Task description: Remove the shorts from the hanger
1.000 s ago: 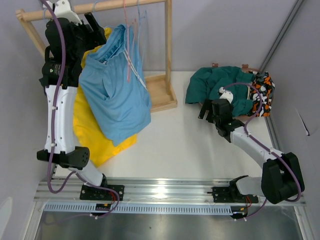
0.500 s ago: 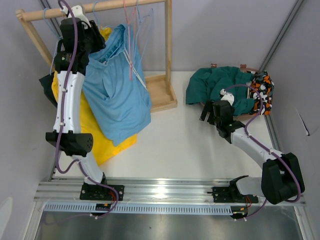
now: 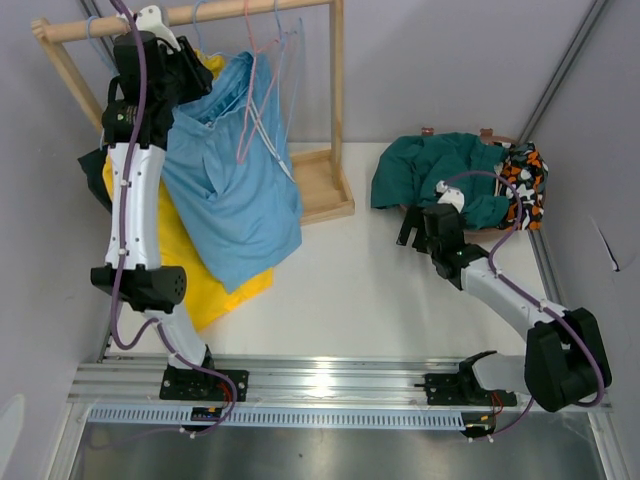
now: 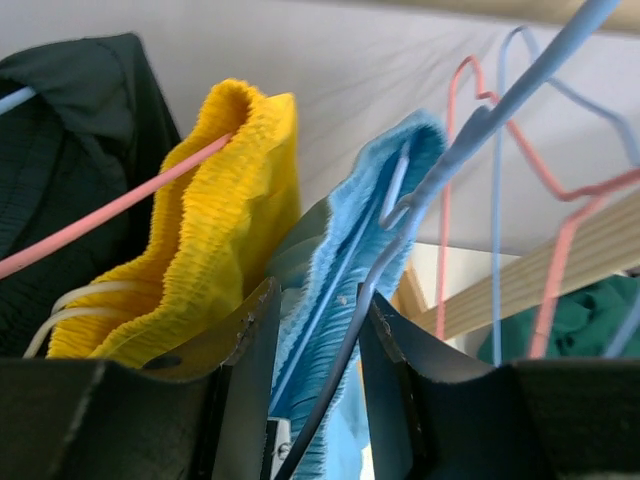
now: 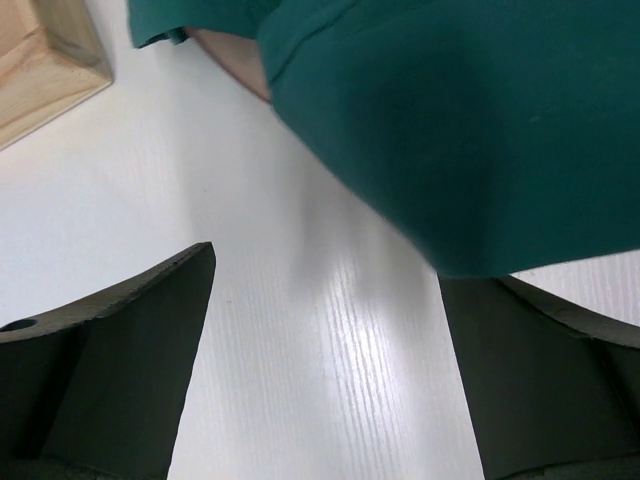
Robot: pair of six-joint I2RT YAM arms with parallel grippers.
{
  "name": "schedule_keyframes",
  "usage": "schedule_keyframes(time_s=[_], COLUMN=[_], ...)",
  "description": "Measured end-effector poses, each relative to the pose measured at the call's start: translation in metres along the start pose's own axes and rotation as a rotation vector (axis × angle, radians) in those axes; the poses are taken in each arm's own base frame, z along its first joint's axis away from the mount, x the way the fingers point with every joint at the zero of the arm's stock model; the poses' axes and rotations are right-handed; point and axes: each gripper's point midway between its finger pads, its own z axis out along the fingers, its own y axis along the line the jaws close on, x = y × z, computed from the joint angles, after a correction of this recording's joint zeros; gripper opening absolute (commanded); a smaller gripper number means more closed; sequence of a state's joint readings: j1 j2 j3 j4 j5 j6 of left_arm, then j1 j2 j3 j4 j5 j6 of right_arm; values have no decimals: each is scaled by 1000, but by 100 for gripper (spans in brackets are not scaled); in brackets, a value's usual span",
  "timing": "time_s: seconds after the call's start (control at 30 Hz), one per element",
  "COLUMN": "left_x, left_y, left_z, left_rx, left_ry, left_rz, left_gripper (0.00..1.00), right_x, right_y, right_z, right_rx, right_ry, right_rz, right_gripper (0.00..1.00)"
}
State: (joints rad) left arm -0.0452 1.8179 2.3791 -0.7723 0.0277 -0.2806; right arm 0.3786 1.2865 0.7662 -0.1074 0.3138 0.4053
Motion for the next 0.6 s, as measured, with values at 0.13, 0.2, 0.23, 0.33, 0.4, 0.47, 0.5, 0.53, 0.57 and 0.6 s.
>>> schedule_keyframes(time_s=[0.13, 0.2, 0.23, 0.33, 0.4, 0.47, 0.5, 0.53, 0.57, 0.6], left_x=[-19, -25, -30, -40, -44, -47, -46, -44, -41, -38], left_y=[-16, -22, -25, -32, -36, -41, -43, -44, -45, -46], left_z=[-14, -22, -27, -41, -49, -56, -58, -60, -61, -62], left_rx=[59, 85, 96, 123, 139, 162, 172, 180, 186, 191], left_ry=[-44, -58, -69, -95, -104, -108, -105, -100, -91, -81], left_rz=[-17, -27, -30, -42, -48, -47, -46, -46, -46, -46], left_gripper=[0, 0, 0, 0, 8, 29, 33, 37, 45, 45], right_x=[-9, -19, -25, -48, -63, -73, -75, -76, -77, -77], right_y=[19, 30, 37, 52, 59, 62, 62, 62, 61, 60], right_z=[-16, -29, -36, -54, -64, -74, -76, -78, -80, -81], right_rx=[-68, -112, -134, -188, -211, -226, -228, -229, -226, -224], right_ry=[-39, -75, -96, -160, -198, -230, -237, -242, -245, -246], right_rz=[-44, -59, -66, -64, -58, -51, -49, -48, -47, -47], right_gripper=[99, 100, 99, 99, 99, 99, 99, 99, 99, 99])
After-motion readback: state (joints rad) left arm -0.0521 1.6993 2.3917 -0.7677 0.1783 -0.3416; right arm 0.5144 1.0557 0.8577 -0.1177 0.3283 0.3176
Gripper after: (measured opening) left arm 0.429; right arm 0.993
